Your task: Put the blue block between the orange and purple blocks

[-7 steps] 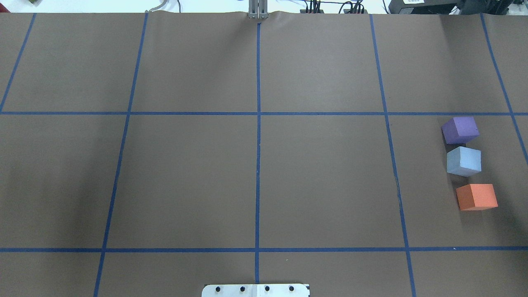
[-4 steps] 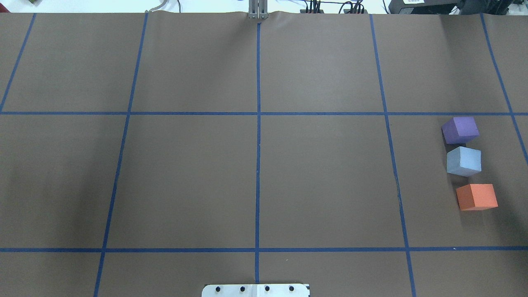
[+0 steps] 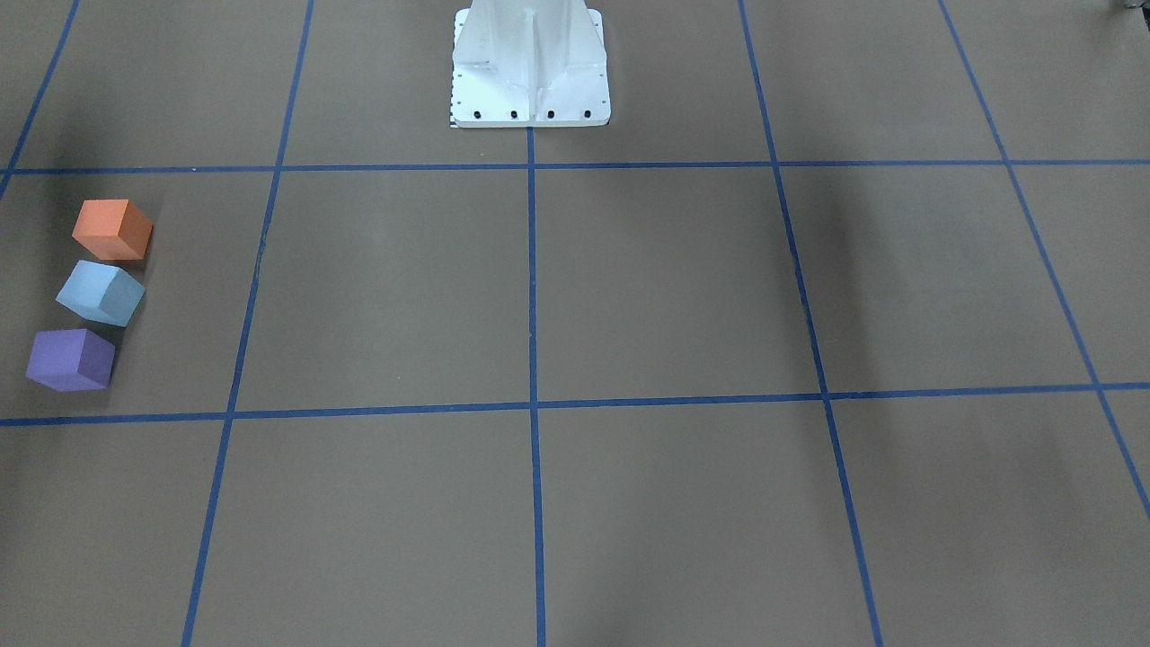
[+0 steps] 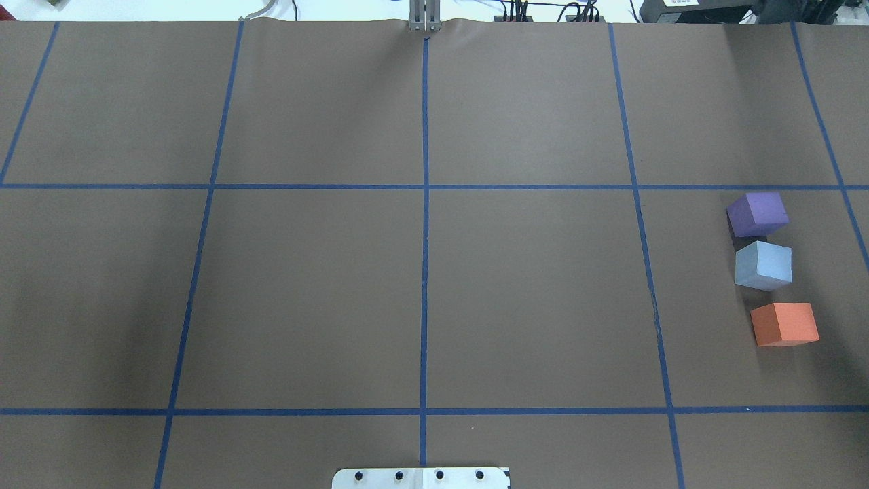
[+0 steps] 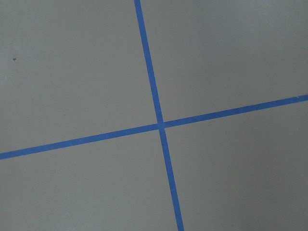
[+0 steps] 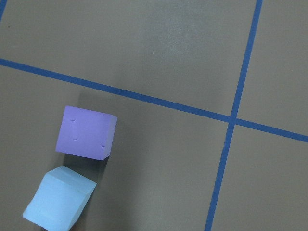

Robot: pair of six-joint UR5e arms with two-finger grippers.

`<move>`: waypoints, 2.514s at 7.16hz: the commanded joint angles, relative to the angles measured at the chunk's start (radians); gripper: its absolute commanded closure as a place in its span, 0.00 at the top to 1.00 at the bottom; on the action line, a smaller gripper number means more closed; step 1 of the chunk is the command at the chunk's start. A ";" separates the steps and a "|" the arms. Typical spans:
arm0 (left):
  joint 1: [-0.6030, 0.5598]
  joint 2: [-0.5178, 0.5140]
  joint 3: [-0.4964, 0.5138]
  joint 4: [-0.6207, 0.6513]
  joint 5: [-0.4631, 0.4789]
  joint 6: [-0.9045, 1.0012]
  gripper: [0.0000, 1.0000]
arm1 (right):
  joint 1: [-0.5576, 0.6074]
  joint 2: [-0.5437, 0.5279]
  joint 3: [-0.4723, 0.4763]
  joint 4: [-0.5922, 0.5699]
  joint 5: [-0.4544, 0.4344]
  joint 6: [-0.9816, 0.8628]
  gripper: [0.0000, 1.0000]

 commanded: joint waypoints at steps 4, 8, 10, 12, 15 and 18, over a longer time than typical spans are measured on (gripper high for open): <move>0.000 0.010 -0.003 0.000 -0.045 -0.007 1.00 | -0.002 0.002 0.002 0.000 0.011 0.007 1.00; 0.000 0.008 -0.011 0.000 -0.043 -0.010 1.00 | -0.009 0.002 0.002 0.000 0.012 0.009 1.00; 0.000 0.008 -0.020 -0.002 -0.043 -0.007 1.00 | -0.012 0.002 0.000 0.000 0.012 0.009 1.00; 0.000 0.010 -0.016 -0.002 -0.045 -0.005 1.00 | -0.012 0.002 -0.001 0.000 0.012 0.009 1.00; 0.001 -0.004 -0.008 -0.002 -0.034 0.001 1.00 | -0.014 0.002 -0.003 0.000 0.011 0.009 1.00; 0.000 0.013 0.001 -0.060 -0.037 -0.007 1.00 | -0.014 0.003 -0.003 0.000 0.011 0.009 1.00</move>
